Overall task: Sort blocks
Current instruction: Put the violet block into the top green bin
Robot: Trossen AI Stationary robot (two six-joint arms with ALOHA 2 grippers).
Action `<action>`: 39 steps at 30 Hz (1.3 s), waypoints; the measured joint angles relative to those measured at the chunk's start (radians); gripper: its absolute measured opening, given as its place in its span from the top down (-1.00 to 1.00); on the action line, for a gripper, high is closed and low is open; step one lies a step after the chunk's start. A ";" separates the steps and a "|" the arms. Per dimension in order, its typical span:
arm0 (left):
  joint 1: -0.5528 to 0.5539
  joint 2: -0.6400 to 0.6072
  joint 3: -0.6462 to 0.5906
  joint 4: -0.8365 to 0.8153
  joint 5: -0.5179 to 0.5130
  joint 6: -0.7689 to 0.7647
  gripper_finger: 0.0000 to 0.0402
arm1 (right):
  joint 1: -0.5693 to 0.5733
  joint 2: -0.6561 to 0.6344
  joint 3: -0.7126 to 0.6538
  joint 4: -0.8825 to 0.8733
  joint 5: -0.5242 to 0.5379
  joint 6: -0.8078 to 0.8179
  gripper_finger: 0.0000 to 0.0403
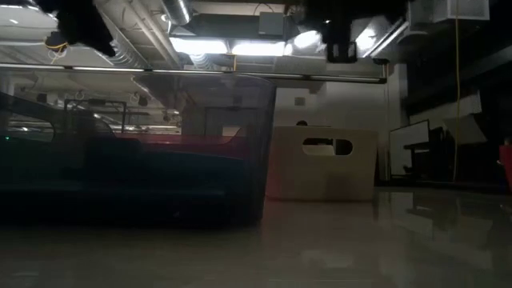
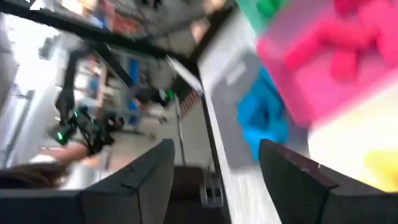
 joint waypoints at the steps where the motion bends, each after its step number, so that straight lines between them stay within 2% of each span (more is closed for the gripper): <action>1: -0.028 -0.032 -0.047 0.046 -0.004 -0.013 0.11 | 0.015 -0.008 0.022 -0.065 0.001 0.000 -0.14; 3: -0.067 -0.087 -0.145 0.193 -0.007 -0.016 0.11 | 0.054 -0.014 0.074 -0.226 0.023 0.000 -0.13; 7: -0.102 -0.131 -0.316 0.580 0.001 0.084 0.11 | 0.188 -0.021 0.191 -0.580 0.167 0.048 -0.12; 10: -0.105 -0.127 -0.390 0.811 0.007 0.220 0.11 | 0.325 -0.021 0.253 -0.771 0.284 0.160 -0.12; 12: -0.105 -0.127 -0.415 0.890 0.007 0.295 0.11 | 0.429 -0.021 0.277 -0.826 0.332 0.276 -0.12; 21: -0.074 -0.127 -0.418 0.893 0.007 0.334 0.11 | 0.909 0.045 0.282 -0.839 0.380 0.830 -0.12; 26: -0.058 -0.127 -0.418 0.892 0.007 0.351 0.11 | 1.101 0.127 0.282 -0.840 0.379 1.036 -0.12; 32: -0.044 -0.127 -0.418 0.892 0.007 0.364 0.11 | 1.228 0.242 0.282 -0.841 0.379 1.153 -0.12; 39: -0.044 -0.127 -0.418 0.892 0.007 0.365 0.11 | 1.276 0.367 0.282 -0.883 0.372 1.139 -0.12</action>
